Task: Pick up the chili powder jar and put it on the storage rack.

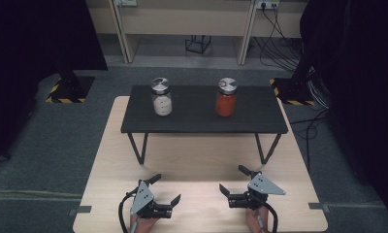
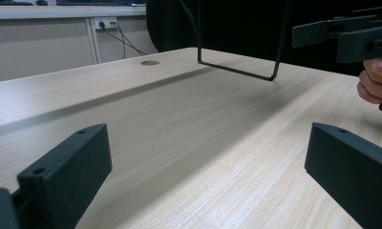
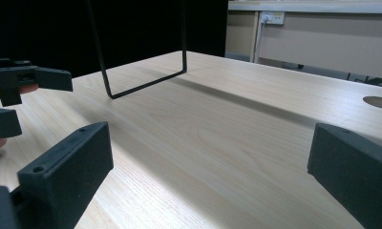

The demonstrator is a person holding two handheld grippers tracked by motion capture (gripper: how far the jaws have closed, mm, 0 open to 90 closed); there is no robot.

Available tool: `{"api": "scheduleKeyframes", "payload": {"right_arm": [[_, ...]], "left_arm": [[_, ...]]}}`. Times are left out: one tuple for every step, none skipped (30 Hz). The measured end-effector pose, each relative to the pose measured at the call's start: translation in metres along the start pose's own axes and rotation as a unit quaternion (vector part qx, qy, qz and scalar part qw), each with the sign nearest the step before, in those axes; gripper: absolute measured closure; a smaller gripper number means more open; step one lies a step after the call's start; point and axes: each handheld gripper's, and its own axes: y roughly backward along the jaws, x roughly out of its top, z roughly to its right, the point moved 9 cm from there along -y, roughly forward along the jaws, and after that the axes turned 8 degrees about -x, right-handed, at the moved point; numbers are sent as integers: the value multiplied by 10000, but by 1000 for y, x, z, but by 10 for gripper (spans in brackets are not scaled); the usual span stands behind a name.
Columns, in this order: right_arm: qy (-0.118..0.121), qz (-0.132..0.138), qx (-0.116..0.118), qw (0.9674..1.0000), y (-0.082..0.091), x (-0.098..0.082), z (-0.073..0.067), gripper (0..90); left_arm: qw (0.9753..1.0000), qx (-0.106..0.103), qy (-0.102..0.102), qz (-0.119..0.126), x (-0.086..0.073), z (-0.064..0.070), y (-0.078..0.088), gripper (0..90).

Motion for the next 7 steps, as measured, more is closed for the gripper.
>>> {"api": "scheduleKeyframes", "payload": {"right_arm": [[0,4,0,10000,0,0,0,15],[-4,9,0,10000,0,0,0,15],[-4,12,1,10000,0,0,0,15],[-3,15,2,10000,0,0,0,15],[-2,18,2,10000,0,0,0,15],[0,20,3,10000,0,0,0,15],[2,17,2,10000,0,0,0,15]], "left_arm": [[10000,1,2,3,0,0,0,15],[10000,1,3,4,0,0,0,15],[10000,1,2,2,0,0,0,15],[10000,0,1,-1,0,0,0,15],[10000,-3,0,-3,0,0,0,15],[10000,-4,-2,-3,0,0,0,15],[10000,-4,-3,-5,0,0,0,15]]}}
